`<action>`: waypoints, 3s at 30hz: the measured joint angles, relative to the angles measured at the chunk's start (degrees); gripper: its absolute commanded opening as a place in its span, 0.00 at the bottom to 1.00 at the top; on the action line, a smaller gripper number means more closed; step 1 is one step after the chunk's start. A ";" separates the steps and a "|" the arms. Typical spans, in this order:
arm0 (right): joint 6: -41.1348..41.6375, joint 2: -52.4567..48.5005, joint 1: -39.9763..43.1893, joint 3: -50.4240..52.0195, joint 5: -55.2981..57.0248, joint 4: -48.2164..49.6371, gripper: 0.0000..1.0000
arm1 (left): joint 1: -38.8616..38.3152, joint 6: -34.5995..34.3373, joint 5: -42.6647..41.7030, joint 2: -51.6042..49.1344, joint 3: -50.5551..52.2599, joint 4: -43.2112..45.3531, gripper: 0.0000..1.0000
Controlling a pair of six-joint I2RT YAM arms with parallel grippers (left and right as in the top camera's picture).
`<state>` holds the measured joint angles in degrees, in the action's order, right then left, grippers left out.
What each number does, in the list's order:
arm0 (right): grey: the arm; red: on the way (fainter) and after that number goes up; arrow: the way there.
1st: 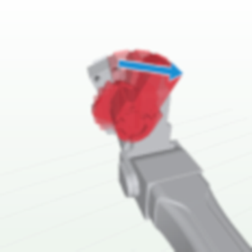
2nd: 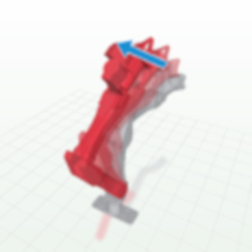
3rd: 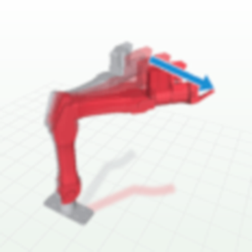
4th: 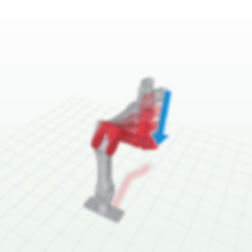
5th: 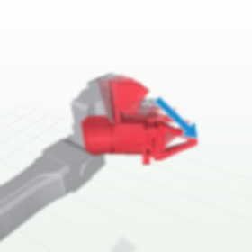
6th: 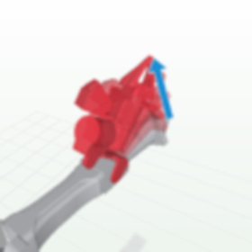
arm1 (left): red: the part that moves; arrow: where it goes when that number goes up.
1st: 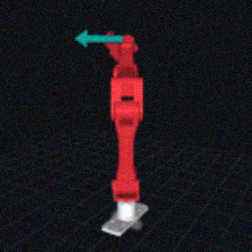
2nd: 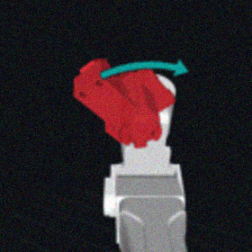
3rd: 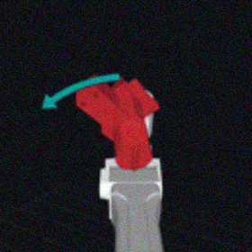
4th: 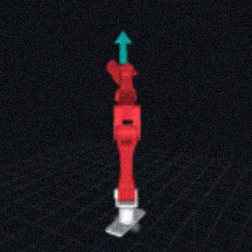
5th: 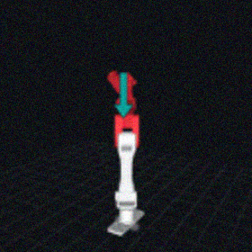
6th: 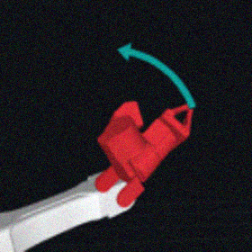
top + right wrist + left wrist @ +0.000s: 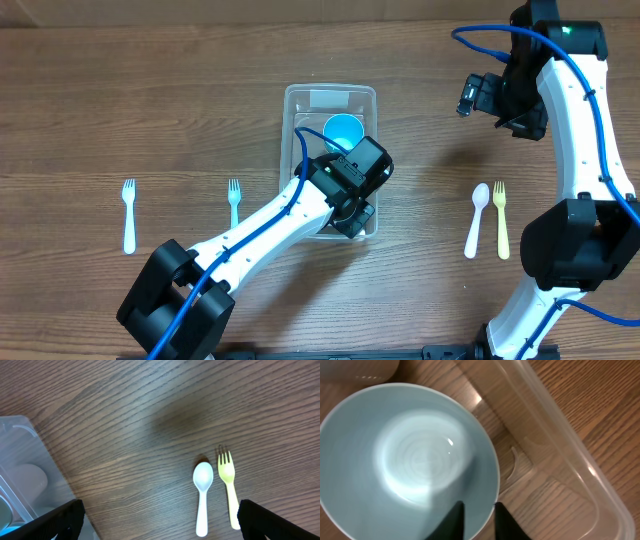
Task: Pack container
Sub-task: 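Lower light blue bowl onto the pink bowl and open left gripper, then move left gripper to the mint green fork and grasp it, then carry mint green fork into the container beside the cups, release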
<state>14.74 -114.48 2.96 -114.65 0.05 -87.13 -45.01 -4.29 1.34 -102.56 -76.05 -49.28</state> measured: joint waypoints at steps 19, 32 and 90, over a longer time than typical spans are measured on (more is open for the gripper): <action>0.04 0.00 0.00 0.00 0.00 -0.04 1.00 | 25.81 -11.93 1.42 18.16 -21.44 -29.38 0.49; 0.02 0.00 0.00 -0.02 0.00 -0.02 1.00 | 35.28 -18.10 -5.20 22.58 20.59 -4.90 0.59; 0.02 0.00 0.00 -0.02 0.00 0.00 1.00 | 33.66 -8.63 -1.18 9.40 -1.92 -7.15 0.04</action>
<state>14.76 -114.48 2.96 -114.67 0.05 -87.13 -11.35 -12.93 0.16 -93.17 -77.97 -56.42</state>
